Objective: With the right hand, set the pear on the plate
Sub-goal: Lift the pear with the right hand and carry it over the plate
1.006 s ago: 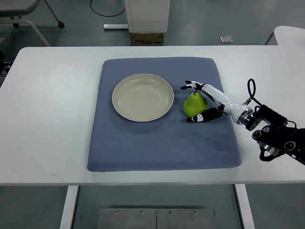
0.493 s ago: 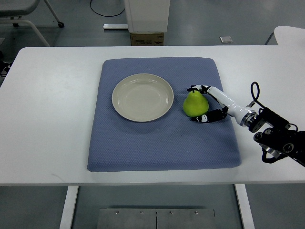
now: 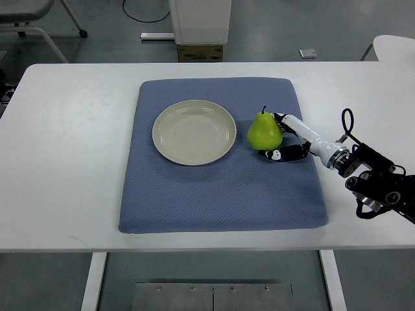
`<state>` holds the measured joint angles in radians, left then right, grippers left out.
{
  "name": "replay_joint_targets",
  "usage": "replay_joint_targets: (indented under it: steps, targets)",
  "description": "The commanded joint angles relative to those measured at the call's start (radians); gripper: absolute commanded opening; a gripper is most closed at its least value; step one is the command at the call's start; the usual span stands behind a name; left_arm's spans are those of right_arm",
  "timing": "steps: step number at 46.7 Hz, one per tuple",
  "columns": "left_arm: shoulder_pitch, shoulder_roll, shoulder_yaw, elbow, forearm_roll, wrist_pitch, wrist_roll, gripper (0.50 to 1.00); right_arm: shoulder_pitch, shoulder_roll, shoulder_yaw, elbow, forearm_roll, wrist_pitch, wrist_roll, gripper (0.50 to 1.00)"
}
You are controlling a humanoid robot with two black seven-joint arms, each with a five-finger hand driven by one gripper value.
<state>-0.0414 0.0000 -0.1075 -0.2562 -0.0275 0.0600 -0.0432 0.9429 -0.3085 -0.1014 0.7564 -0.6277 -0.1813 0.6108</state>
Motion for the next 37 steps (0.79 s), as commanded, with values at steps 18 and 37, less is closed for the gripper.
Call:
replay_joint_targets:
  steps: [18, 37]
  targets:
    - [0.0, 0.0, -0.001, 0.0, 0.0, 0.0, 0.0, 1.0, 0.085, 0.049, 0.014, -0.003, 0.006, 0.002, 0.0, 0.5]
    - [0.0, 0.0, 0.0, 0.0, 0.0, 0.001, 0.0, 1.0, 0.158, 0.238, 0.026, -0.08, 0.014, 0.002, -0.005, 0.5]
